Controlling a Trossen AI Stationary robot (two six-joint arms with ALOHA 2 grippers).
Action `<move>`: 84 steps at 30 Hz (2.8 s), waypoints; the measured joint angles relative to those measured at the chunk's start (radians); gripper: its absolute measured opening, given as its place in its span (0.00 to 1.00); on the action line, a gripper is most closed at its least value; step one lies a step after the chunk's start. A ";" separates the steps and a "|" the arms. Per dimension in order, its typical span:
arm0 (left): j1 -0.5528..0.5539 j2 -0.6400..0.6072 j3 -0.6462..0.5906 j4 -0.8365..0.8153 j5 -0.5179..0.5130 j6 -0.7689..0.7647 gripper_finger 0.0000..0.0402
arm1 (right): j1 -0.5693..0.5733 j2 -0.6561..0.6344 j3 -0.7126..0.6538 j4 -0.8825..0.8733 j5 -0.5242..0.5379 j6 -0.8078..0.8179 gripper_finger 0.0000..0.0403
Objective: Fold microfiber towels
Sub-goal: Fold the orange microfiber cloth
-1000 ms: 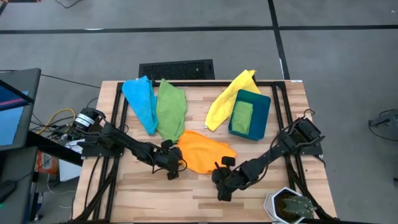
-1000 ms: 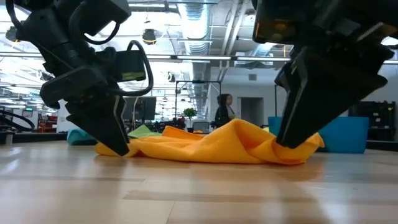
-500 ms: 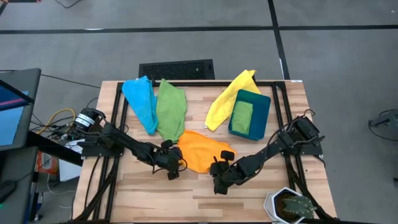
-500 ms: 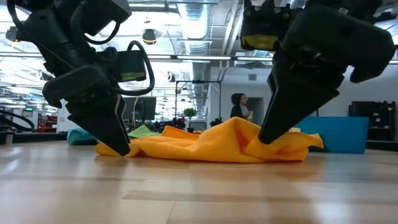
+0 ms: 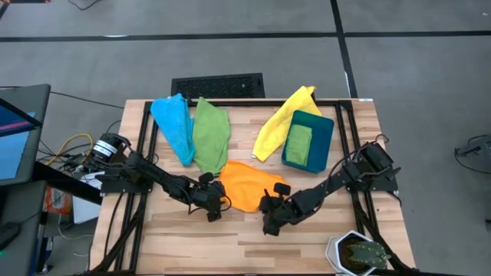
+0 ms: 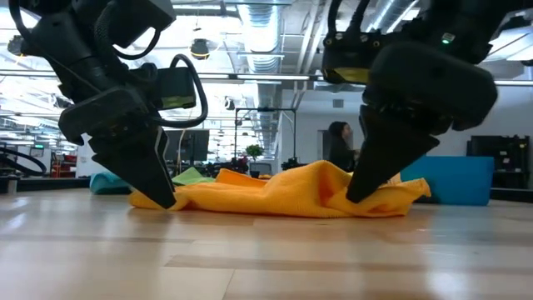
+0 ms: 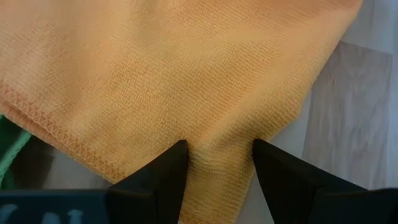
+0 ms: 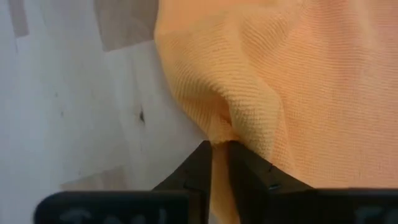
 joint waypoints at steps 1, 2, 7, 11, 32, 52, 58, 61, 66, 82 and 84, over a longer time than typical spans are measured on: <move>0.000 0.000 0.000 0.001 -0.001 0.000 0.44 | -0.004 0.000 0.000 0.001 0.000 0.000 0.15; 0.000 0.000 0.000 0.001 -0.001 0.000 0.44 | -0.006 0.000 0.000 0.002 -0.001 0.000 0.13; 0.000 0.000 0.000 0.001 -0.005 0.000 0.44 | -0.011 0.000 0.000 0.011 -0.026 -0.003 0.03; 0.000 0.000 0.000 0.001 -0.006 0.002 0.44 | -0.001 -0.011 0.003 -0.001 -0.074 0.003 0.02; 0.002 -0.002 0.002 -0.055 0.052 0.005 0.44 | 0.281 -0.112 0.013 -0.105 -0.146 0.236 0.02; 0.000 -0.219 -0.002 -0.214 0.211 0.049 0.44 | 0.159 -0.246 0.002 -0.389 0.167 0.415 0.23; -0.002 -0.206 -0.025 -0.199 0.177 0.059 0.44 | -0.001 -0.211 -0.095 -0.198 -0.028 0.263 0.38; -0.004 -0.209 -0.068 -0.145 0.182 0.045 0.44 | -0.069 -0.197 -0.156 -0.071 -0.148 0.228 0.46; -0.010 -0.210 -0.124 -0.124 0.186 -0.005 0.44 | -0.108 -0.198 -0.233 0.003 -0.195 0.229 0.53; -0.011 -0.211 -0.152 -0.072 0.167 -0.019 0.44 | -0.124 -0.204 -0.253 0.016 -0.284 0.218 0.05; -0.011 -0.211 -0.152 -0.073 0.166 -0.019 0.44 | -0.131 -0.216 -0.226 0.010 -0.295 0.200 0.05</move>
